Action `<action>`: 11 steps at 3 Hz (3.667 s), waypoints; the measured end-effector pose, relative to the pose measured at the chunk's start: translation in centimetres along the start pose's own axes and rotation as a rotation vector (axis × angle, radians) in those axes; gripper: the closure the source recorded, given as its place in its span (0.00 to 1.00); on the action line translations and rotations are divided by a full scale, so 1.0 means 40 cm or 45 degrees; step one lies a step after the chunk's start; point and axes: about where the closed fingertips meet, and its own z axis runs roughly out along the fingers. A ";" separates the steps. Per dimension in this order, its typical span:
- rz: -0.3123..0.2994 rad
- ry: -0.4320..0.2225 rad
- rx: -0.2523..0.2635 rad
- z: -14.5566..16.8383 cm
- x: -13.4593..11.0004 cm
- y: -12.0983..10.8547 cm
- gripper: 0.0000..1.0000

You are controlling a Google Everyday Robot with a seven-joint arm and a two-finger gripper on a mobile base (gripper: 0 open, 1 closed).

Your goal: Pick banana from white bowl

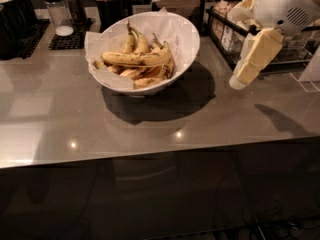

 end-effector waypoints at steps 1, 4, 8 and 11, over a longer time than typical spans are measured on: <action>-0.068 -0.115 -0.056 0.059 -0.082 -0.055 0.00; -0.113 -0.206 -0.081 0.133 -0.142 -0.105 0.00; -0.229 -0.317 -0.194 0.285 -0.261 -0.143 0.00; -0.253 -0.345 -0.239 0.327 -0.289 -0.145 0.14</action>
Offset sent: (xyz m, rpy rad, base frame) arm 0.0261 0.0321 0.0020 0.0634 -0.0020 0.0800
